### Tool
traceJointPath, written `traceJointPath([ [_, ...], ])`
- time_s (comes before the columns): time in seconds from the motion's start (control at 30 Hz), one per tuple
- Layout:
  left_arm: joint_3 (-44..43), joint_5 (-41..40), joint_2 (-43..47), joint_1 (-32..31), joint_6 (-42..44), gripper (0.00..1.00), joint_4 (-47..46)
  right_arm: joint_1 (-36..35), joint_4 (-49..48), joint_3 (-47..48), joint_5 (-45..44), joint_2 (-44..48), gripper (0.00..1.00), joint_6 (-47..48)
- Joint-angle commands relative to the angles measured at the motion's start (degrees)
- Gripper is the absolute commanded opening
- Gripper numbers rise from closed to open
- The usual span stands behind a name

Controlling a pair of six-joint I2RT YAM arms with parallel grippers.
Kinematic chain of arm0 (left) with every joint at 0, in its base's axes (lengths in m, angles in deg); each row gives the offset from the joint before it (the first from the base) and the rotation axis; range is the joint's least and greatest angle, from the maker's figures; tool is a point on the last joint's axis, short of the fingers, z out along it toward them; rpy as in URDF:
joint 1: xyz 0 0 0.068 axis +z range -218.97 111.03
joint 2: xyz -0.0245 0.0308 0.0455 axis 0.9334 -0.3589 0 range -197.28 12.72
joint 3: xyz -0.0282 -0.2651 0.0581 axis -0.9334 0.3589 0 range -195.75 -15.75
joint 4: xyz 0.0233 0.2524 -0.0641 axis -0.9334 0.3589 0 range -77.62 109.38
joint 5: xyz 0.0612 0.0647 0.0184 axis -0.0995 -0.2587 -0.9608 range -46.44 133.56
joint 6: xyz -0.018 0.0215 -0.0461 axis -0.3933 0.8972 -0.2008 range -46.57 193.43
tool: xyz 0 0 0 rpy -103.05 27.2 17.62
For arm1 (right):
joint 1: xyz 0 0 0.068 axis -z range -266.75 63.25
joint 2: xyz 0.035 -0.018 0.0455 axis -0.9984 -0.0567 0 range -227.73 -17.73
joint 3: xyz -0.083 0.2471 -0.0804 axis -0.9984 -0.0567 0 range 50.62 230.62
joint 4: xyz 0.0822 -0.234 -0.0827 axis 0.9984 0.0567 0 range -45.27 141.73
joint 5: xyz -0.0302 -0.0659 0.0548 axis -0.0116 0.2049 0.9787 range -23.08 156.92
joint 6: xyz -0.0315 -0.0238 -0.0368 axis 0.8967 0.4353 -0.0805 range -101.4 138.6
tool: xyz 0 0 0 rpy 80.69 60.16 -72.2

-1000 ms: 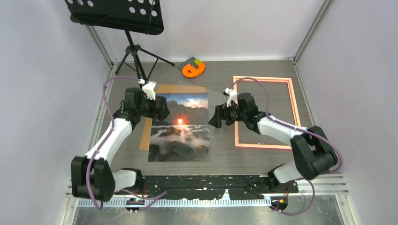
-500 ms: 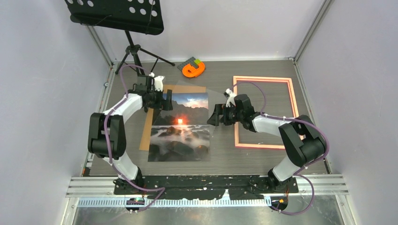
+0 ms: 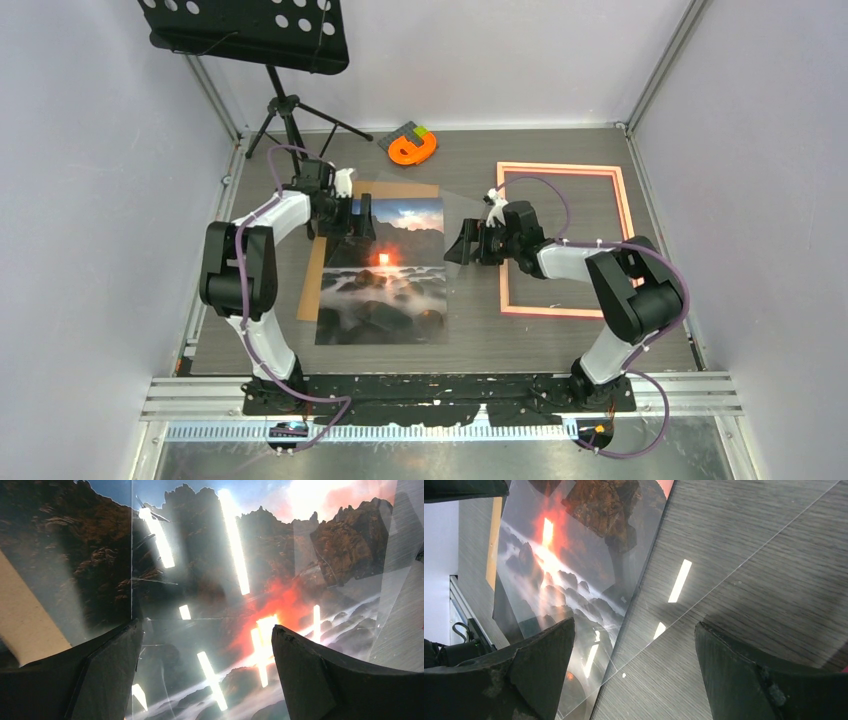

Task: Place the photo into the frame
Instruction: Pick up the photo frame item at the center of the board.

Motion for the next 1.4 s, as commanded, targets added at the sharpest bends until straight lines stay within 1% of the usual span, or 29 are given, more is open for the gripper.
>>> traceJointPath([
  [0.0, -2.29, 2.39, -1.04, -0.27, -2.84, 0.98, 0.87, 0.33, -1.50, -0.25, 0.53, -1.83, 0.96, -0.91],
  [0.17, -1.44, 1.48, 0.01, -0.28, -3.95, 0.98, -0.93, 0.49, -2.39, -0.63, 1.25, -2.32, 0.96, -1.37],
  [0.47, -0.56, -3.07, 0.15, -0.27, -6.73, 1.00, -1.25, 0.67, -3.12, -0.79, 2.83, -3.98, 0.97, -2.14],
  [0.67, 1.56, -4.88, 2.71, -0.28, -7.26, 1.00, -4.07, 0.88, -3.32, -0.68, 3.23, -4.74, 0.97, -1.85],
  [1.13, -0.46, -7.23, 1.18, -0.29, -7.27, 0.99, -1.54, 0.97, -3.98, -0.71, 4.90, -6.10, 0.97, -2.28],
  [1.37, -1.99, -6.39, -1.67, -0.27, -7.66, 1.00, 1.50, 2.07, -4.03, -1.03, 5.15, -5.81, 0.97, -2.28],
])
